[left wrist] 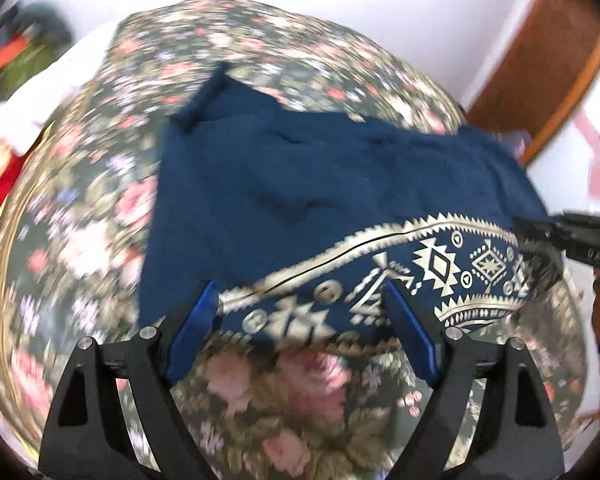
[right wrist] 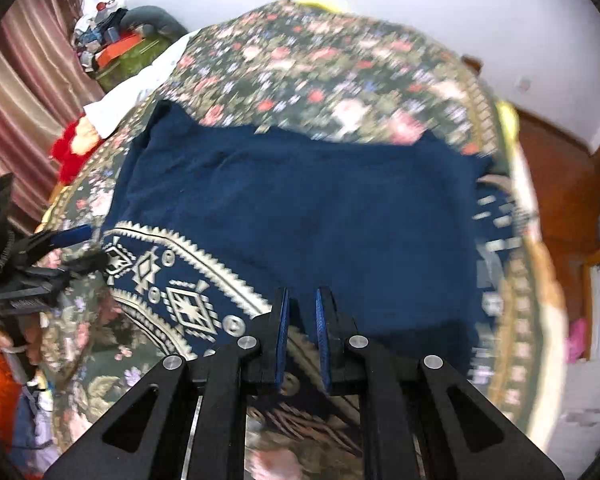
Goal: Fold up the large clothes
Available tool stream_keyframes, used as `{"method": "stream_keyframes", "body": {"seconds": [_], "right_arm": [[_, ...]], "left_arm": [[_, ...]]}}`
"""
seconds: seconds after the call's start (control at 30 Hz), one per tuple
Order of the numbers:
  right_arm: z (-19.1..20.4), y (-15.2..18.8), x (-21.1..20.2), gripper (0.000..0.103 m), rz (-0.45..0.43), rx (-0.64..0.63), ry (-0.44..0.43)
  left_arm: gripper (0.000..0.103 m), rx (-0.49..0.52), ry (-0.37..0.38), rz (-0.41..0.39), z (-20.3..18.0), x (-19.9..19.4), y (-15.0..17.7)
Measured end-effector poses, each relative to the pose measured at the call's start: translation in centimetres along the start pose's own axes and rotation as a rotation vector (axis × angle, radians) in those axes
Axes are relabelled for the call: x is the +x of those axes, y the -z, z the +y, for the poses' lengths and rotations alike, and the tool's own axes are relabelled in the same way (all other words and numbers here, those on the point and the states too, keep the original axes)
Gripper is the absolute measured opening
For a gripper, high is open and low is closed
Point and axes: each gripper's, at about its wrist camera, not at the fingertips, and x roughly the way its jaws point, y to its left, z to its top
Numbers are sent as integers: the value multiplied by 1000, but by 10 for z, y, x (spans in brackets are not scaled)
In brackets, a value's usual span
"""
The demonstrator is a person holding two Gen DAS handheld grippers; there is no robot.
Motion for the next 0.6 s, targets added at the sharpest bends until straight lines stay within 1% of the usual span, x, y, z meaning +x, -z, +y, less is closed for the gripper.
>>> {"method": "stream_keyframes", "body": {"seconds": [0.03,0.07,0.1,0.17,0.23,0.3,0.37,0.43,0.5,0.6], "right_arm": [[-1,2,-7,9,-16,-12,20],[-3,3,-13,9,-31,-21,48],[-6,6,-20,9,-46,-35,111],[-12,13,-23,9,-32,-67,216],[-23,19,-16,9,-1,-63,288],[-35,26,0,9,64,-39,321],[-40,31,12,9,95,-37,338],[-39,33,17,9,87,-58,358],[-34,34,19,9,90,-93,401],[-26,35,23,9,89,-142,453]], "left_arm": [[85,-46,2,-8,8,-6,3],[85,-113,15,-8,21,-10,8],[85,-153,26,-4,28,-12,12],[85,-255,73,26,47,-9,22],[85,-366,153,70,65,1,32],[85,-512,256,96,82,13,44],[85,-634,352,121,93,27,53],[85,-687,391,126,97,36,56],[85,-709,387,125,98,45,55],[85,-722,401,93,98,53,46]]}}
